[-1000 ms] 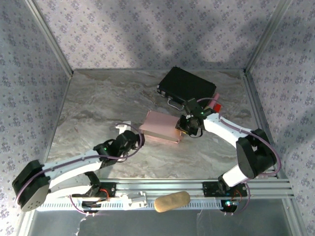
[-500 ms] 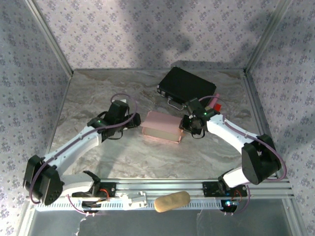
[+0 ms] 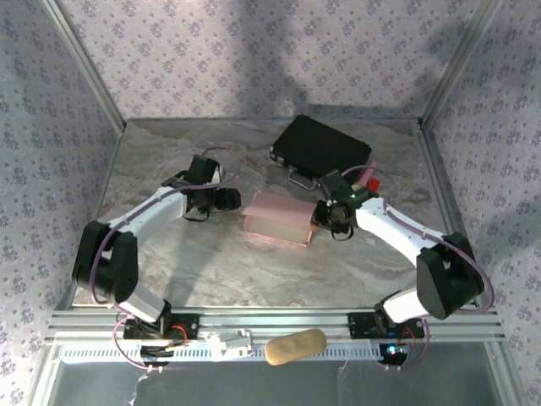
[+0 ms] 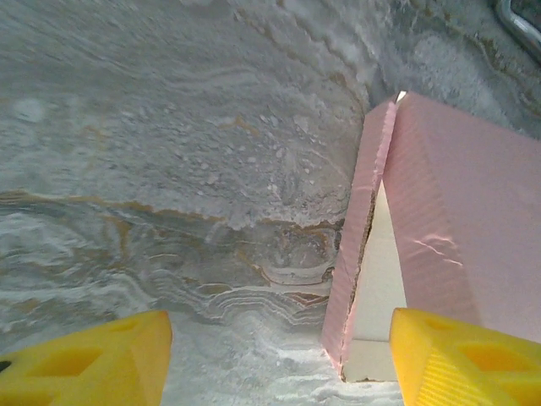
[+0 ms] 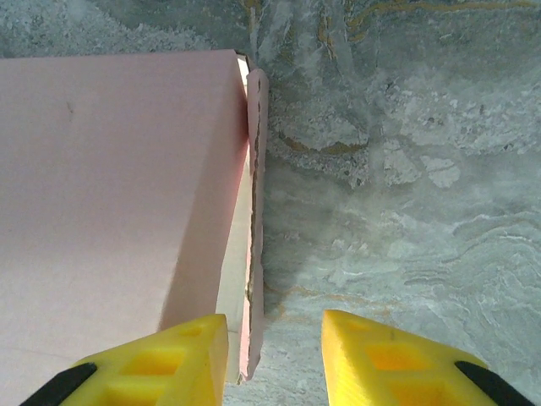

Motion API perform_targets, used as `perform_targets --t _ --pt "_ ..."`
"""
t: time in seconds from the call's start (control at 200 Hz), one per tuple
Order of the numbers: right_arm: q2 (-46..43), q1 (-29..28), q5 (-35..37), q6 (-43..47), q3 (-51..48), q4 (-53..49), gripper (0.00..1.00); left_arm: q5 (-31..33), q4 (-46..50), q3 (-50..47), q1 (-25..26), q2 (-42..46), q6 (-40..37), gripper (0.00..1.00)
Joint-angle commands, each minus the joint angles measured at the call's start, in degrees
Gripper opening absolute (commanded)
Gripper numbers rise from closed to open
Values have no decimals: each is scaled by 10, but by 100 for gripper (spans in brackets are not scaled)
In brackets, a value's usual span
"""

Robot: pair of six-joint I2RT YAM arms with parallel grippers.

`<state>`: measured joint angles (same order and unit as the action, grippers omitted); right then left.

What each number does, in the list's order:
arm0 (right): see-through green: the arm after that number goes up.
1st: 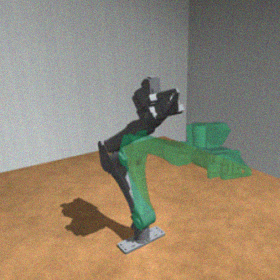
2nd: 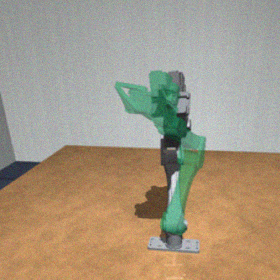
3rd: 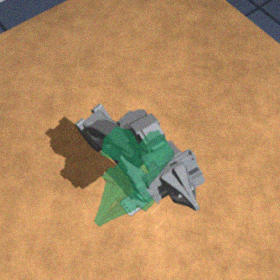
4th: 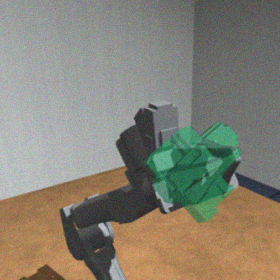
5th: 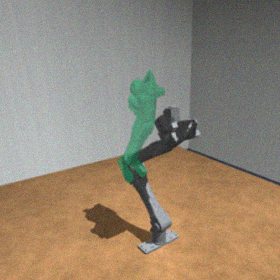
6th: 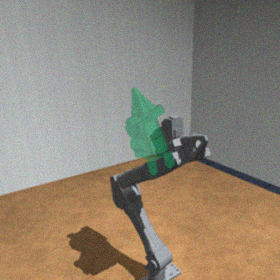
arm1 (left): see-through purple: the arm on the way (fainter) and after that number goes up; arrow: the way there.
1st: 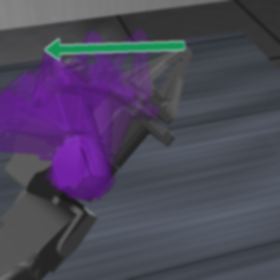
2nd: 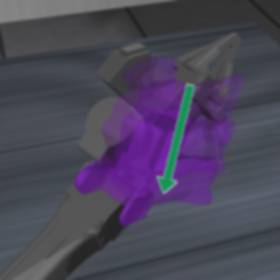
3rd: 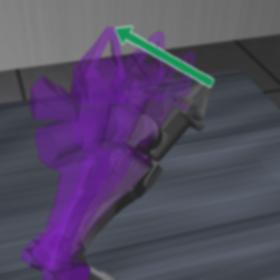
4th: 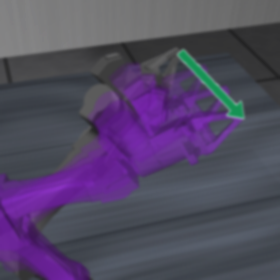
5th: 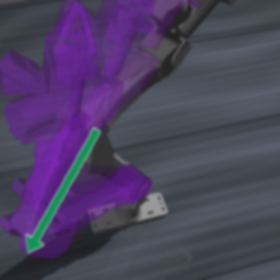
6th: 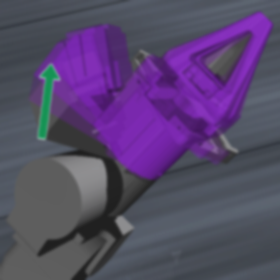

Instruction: Fold the paper box

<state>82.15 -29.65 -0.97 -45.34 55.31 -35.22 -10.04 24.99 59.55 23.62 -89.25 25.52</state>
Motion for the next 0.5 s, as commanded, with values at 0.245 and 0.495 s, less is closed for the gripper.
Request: perform_targets --t 0.245,0.495 --pt "-18 8 10 24 -13 -9 36 37 -22 4 -4 72 31 69" --pt "-16 9 15 27 -13 -8 36 -55 19 94 -1 -31 -13 68"
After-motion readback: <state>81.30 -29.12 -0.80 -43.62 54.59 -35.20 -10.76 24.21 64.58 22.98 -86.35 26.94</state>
